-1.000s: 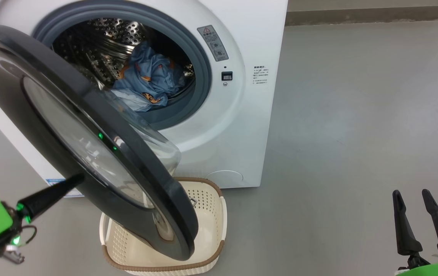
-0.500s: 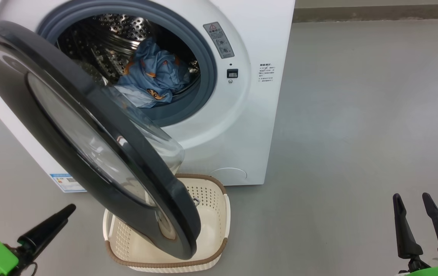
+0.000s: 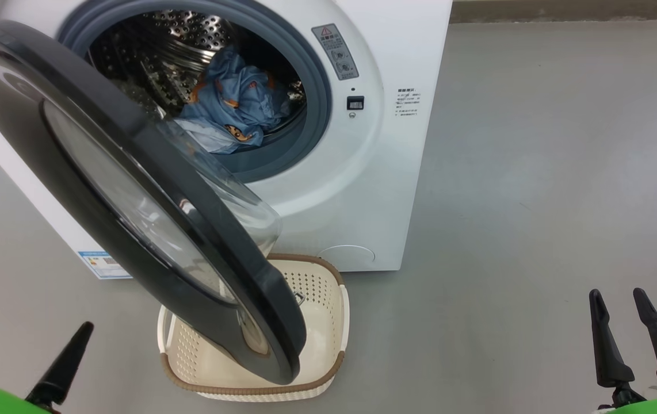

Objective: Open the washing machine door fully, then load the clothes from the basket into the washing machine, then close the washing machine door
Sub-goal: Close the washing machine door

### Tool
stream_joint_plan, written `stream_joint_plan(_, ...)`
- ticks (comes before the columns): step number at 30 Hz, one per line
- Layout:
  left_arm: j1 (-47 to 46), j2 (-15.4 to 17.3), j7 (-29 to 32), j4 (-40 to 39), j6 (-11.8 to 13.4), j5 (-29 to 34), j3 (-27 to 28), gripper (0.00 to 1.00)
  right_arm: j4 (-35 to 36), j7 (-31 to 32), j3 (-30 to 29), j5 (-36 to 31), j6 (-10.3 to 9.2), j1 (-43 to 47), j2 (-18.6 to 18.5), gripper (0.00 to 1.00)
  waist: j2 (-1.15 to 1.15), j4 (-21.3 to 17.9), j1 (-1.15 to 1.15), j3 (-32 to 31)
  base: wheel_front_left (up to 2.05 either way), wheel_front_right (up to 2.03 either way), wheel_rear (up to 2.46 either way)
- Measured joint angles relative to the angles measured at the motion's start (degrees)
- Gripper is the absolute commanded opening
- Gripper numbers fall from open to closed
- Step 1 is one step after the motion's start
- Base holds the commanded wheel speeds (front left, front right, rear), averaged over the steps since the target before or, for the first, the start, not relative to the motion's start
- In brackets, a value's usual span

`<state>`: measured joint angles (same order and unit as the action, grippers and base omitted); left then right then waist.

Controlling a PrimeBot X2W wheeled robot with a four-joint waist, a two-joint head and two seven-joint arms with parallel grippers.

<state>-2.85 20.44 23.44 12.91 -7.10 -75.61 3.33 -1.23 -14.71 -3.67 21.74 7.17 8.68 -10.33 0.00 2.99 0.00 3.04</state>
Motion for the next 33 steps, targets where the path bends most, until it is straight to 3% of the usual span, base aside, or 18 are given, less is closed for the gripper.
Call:
stream_joint_plan(7,1.76,2.53,-16.6,0.13,0.0,4.85,-6.91,1.0,-0.04,0.0,0.09,0.0,0.0,-0.04,-0.01,1.0,0.0,0.17,0.0,0.29,0.0,0.0,0.0)
stream_joint_plan(12,2.31,5.95,-32.94,1.23,-0.03,12.89,-14.67,1.0,-0.05,0.0,0.32,0.0,0.0,-0.24,-0.08,1.0,0.0,0.1,0.0,0.41,0.0,0.0,0.0)
stream_joint_plan(14,2.35,6.88,-36.66,2.52,-0.2,15.63,-16.88,1.0,-0.07,0.0,0.34,0.0,0.0,-0.24,-0.07,1.0,0.0,0.04,0.0,0.25,0.0,0.0,0.0)
stream_joint_plan(17,2.35,6.55,-37.65,3.93,-0.27,22.12,-16.38,1.0,-0.07,0.0,0.24,0.0,0.0,-0.23,-0.04,1.0,0.0,0.04,0.0,0.01,0.0,0.0,0.0)
stream_joint_plan(21,2.4,2.76,-37.83,1.8,-0.36,34.06,-8.6,1.0,-0.05,0.0,0.09,0.0,0.0,-0.23,0.01,1.0,0.0,0.09,0.0,-0.24,0.0,0.0,0.0)
stream_joint_plan(25,4.0,-1.15,-37.91,-0.36,-0.42,43.14,-4.78,1.0,-0.05,0.0,0.09,0.0,0.0,-0.23,0.04,1.0,0.0,0.02,0.0,-0.39,0.0,0.0,0.0)
stream_joint_plan(33,5.82,-4.78,-37.91,-0.71,-0.42,50.56,-0.97,1.0,-0.14,0.0,0.14,0.0,0.0,-0.23,0.05,1.0,0.0,-0.3,0.0,-0.42,0.0,0.0,0.0)
